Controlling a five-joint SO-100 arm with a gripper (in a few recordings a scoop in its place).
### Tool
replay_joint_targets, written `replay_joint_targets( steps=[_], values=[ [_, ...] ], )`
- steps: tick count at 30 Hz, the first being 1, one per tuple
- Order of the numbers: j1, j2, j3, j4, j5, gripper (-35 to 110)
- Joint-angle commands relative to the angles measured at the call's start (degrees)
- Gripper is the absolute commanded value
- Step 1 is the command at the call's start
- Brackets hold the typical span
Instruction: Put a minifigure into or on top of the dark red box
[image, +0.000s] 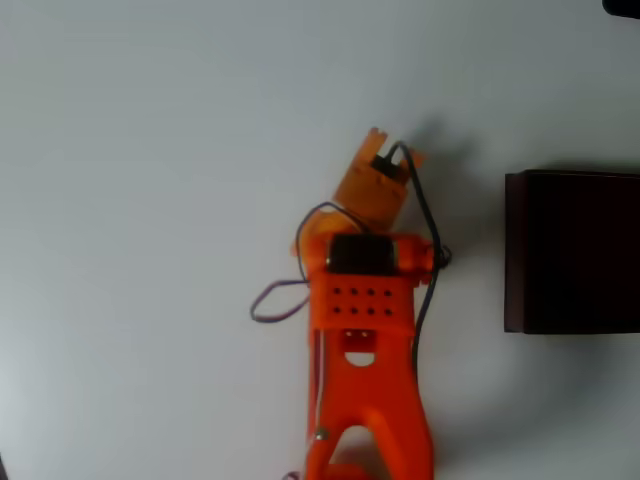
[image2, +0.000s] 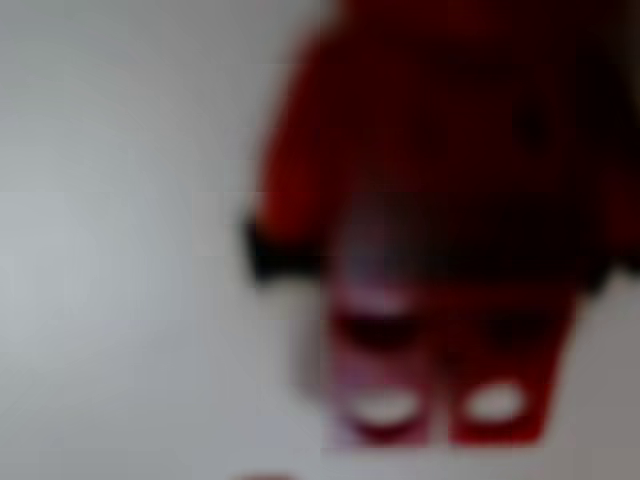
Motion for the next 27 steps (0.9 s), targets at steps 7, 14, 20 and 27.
replay_joint_targets(
  steps=[7, 14, 20, 27],
  values=[
    [-0.4, -2.3, -5.7, 3.4, 2.2, 24],
    [-0.4, -3.8, -7.3, 4.3, 3.1, 24],
    [-0.6, -6.0, -11.2, 7.6, 3.3, 24],
    [-0.7, -7.5, -12.7, 7.6, 3.6, 24]
  ],
)
